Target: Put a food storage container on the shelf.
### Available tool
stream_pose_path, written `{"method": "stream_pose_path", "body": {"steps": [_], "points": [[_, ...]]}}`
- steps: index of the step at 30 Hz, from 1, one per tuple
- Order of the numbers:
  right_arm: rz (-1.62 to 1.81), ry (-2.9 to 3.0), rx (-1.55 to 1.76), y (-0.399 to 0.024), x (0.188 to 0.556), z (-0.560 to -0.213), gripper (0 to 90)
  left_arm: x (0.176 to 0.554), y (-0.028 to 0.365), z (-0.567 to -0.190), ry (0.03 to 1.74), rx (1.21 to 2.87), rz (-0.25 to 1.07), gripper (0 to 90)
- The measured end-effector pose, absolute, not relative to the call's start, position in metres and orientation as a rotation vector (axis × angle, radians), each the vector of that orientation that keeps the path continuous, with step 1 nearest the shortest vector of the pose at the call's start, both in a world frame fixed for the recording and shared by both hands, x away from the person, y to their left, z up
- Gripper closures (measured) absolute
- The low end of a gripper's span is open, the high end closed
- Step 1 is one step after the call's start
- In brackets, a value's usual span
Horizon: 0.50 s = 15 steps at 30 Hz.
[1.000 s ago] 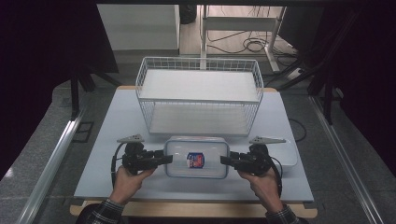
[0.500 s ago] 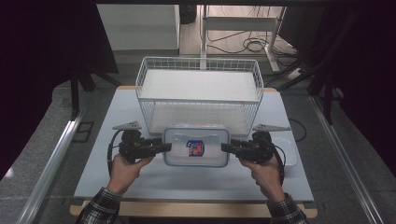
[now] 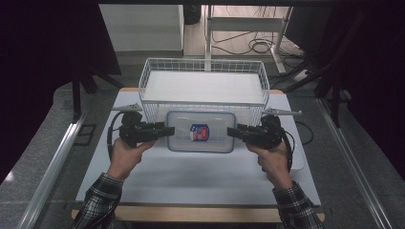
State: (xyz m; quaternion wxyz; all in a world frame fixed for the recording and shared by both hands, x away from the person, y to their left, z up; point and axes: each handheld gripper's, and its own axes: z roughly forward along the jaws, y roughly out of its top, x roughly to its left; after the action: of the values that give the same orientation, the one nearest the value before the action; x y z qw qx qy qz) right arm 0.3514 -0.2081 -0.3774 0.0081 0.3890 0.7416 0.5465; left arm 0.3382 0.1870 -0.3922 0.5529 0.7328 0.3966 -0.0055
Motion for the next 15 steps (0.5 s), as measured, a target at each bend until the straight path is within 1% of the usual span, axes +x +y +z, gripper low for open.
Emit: {"method": "stream_pose_path", "body": {"steps": [7,15], "points": [[1.726,2.291,1.188,-0.206,0.369,-0.351,53.9,0.356,0.19,-0.366,0.924,1.723,0.003,51.1],[1.755,2.267,1.188,-0.205,0.385,-0.336,53.9,0.376,0.191,-0.344,0.916,1.712,0.012,51.4]]}}
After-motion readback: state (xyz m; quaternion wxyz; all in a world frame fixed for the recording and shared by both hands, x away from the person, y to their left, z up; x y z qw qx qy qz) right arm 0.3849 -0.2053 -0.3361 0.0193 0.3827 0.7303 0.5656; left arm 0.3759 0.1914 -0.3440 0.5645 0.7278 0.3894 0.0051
